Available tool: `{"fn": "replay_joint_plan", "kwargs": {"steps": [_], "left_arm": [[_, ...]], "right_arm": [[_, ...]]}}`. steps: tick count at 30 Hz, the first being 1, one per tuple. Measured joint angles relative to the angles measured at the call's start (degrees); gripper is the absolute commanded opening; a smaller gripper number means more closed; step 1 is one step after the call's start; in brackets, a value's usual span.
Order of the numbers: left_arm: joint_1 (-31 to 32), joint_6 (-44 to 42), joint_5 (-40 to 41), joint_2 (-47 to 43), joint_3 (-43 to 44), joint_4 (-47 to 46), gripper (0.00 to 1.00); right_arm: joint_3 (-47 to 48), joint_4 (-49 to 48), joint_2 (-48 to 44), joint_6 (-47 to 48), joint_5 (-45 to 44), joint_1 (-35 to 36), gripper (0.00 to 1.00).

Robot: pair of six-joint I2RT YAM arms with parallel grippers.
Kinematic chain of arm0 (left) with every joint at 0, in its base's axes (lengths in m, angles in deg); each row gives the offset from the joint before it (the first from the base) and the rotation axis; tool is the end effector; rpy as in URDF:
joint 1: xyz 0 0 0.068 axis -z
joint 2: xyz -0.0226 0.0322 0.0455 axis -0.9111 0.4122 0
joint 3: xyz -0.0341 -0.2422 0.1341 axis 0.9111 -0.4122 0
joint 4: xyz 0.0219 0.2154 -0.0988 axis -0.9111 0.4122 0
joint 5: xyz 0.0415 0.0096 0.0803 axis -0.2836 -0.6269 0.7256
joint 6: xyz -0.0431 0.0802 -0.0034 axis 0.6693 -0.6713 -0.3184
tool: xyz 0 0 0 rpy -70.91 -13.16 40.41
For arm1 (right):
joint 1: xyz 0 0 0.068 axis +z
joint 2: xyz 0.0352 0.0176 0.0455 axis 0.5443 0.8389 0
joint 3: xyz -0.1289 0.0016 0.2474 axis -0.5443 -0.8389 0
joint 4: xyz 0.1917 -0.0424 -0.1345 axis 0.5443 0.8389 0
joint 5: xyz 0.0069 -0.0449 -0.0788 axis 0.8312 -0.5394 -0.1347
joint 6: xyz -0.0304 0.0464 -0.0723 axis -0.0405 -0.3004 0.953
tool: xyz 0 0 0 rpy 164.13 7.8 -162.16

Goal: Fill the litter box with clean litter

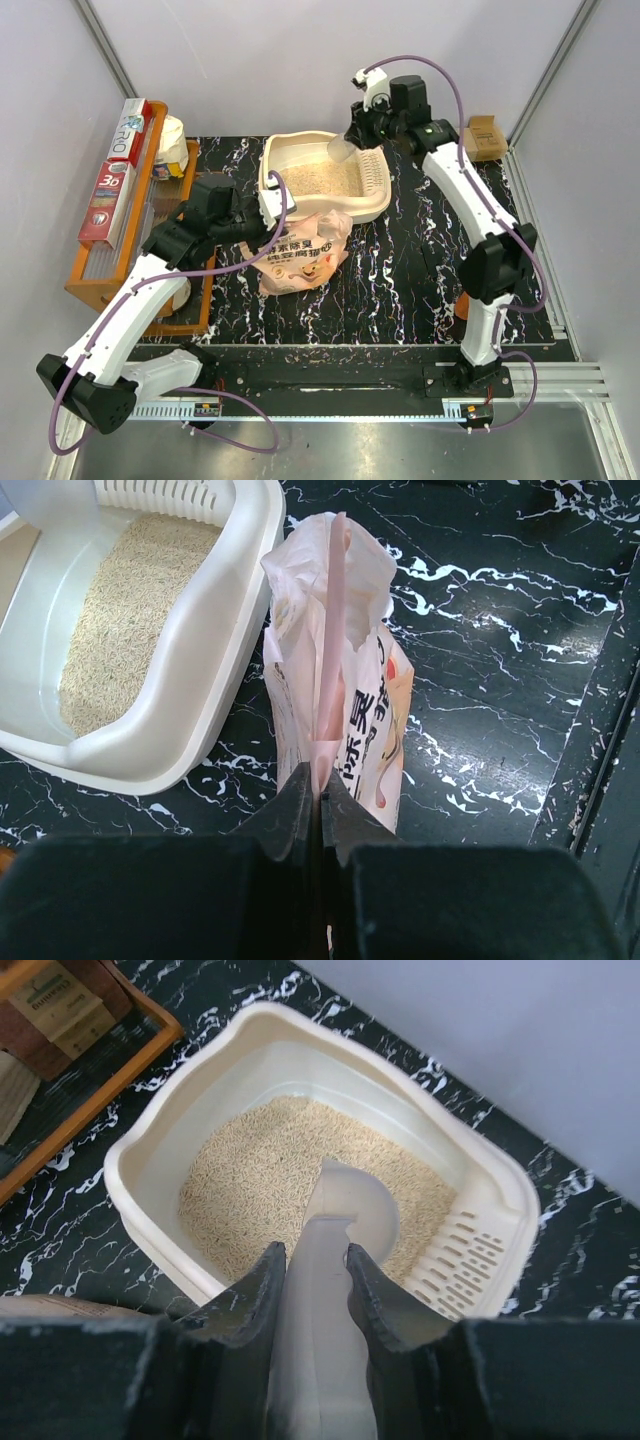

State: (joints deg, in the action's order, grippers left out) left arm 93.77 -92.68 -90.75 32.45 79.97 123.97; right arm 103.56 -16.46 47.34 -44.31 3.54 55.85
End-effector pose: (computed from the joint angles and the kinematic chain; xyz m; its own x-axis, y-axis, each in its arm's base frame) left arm 0.1826 -0.1414 0.3579 -0.0511 0.5087 -0.8594 0.9024 0.3922 0.1785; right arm 0.4306 0.2111 0.3754 -0.2886 -0.2762 -0.9168 -0.6958 0.7182 0.0027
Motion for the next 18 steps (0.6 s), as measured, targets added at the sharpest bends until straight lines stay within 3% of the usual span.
{"fn": "replay_joint_plan", "kwargs": {"steps": [7,18], "left_arm": [[-0.11,3.76,-1.07,0.39,-1.01,-2.29,0.00],[-0.15,7.41,-1.62,2.58,-0.98,-4.87,0.00]], "right_arm": [[-1.01,5.55,-8.68,2.97,0.44,-0.66,0.00],[-0.94,23.04,-16.59,6.45,21.27,-6.03,0.00]]}}
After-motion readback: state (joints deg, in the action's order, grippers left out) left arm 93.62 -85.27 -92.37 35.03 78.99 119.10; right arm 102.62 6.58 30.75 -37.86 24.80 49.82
